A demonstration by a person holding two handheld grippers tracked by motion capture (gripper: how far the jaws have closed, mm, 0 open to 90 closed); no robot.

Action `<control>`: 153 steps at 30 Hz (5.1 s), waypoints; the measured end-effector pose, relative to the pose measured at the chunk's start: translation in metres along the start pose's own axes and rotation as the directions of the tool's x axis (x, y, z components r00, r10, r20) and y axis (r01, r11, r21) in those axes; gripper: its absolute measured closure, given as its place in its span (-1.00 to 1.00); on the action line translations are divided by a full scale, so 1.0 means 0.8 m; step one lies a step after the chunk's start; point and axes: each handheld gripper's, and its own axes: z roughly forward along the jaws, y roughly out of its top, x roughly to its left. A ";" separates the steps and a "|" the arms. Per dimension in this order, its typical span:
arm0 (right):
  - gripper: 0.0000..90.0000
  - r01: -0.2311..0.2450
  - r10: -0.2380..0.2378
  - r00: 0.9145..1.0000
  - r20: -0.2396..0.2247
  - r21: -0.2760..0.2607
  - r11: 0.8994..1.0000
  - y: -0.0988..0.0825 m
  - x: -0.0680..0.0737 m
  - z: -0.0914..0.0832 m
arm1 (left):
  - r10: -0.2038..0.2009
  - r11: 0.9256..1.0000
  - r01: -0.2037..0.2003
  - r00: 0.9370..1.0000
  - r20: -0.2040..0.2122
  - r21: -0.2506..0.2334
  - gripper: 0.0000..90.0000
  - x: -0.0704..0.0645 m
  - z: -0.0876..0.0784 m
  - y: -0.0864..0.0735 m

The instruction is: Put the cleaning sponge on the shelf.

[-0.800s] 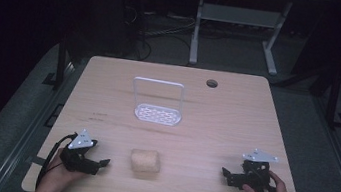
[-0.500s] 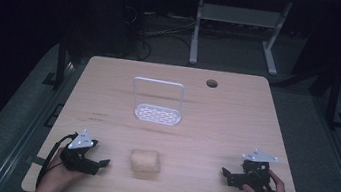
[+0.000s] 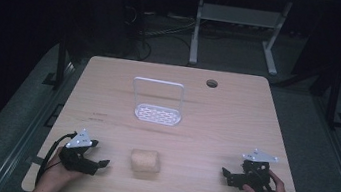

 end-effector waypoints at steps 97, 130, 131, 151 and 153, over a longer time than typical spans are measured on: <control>-0.99 0.002 -0.002 1.000 0.001 0.000 1.000 0.000 0.000 0.000 | 0.352 0.936 -0.332 0.875 0.331 -0.118 -0.70 -0.060 0.023 0.124; -0.99 0.002 -0.002 1.000 0.001 0.001 1.000 0.000 0.000 0.000 | 0.394 0.915 -0.395 0.835 0.383 -0.079 -0.70 -0.074 0.063 0.140; -0.99 0.002 -0.002 1.000 0.001 0.001 1.000 0.000 0.000 0.000 | 0.398 0.913 -0.401 0.834 0.383 -0.074 -0.70 -0.074 0.064 0.140; -0.99 0.002 -0.002 1.000 0.001 0.000 1.000 0.000 0.000 0.000 | 0.405 0.899 -0.439 0.827 0.390 -0.003 -0.71 -0.080 0.086 0.133; -0.99 0.002 -0.002 1.000 0.001 0.000 1.000 0.000 0.000 0.000 | 0.407 0.896 -0.444 0.827 0.389 0.005 -0.71 -0.081 0.089 0.131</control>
